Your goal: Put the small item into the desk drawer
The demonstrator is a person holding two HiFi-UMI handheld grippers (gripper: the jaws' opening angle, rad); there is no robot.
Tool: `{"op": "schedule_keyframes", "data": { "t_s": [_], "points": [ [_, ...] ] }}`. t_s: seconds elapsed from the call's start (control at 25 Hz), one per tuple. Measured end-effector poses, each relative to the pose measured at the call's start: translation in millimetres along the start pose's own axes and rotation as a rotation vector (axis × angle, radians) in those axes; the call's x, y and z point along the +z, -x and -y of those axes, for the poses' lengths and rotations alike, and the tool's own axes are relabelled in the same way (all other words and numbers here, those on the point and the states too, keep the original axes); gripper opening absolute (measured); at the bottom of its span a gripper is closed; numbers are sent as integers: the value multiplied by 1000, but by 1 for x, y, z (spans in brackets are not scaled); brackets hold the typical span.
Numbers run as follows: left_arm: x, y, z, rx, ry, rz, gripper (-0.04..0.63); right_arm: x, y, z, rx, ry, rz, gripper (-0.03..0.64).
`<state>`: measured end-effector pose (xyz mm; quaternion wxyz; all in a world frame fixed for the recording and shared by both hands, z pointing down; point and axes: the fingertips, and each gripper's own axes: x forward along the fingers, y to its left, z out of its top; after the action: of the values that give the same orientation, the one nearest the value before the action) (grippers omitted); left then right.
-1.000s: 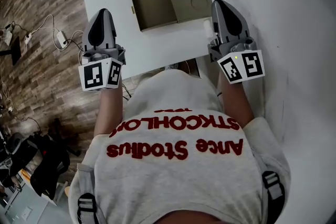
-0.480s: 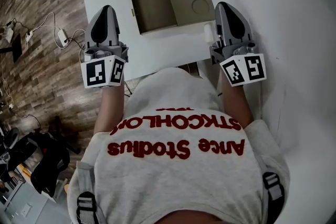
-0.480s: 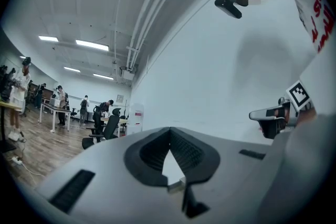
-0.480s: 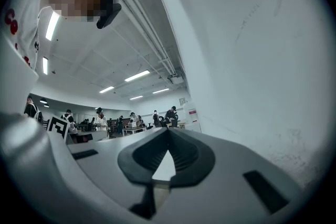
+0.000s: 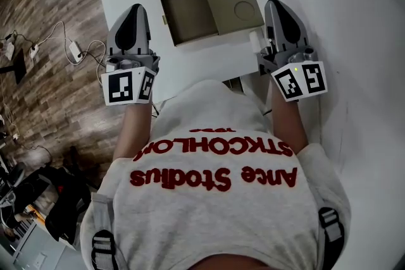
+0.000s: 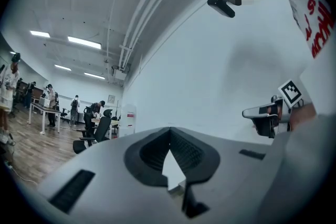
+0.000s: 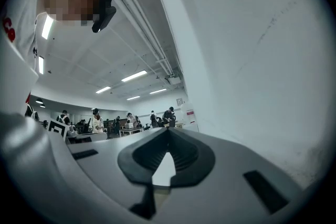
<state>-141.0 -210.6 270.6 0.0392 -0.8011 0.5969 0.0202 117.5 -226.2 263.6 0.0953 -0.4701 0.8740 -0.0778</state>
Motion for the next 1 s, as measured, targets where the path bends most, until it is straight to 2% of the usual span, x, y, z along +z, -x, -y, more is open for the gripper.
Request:
{"op": "schedule_keyframes", "data": {
  "t_s": [0.2,0.6,1.0],
  "points": [
    [8,-1,-9,-13,16,17,8,15,-3,-10,-15,35,11,5],
    [1,-7,-11,-34,21,34,8,22,-8,-15,-30,108,37,5],
    [-21,-8,-7,-32,49,-6,8,-1,3,2,-82,76,-12,6]
  ]
}}
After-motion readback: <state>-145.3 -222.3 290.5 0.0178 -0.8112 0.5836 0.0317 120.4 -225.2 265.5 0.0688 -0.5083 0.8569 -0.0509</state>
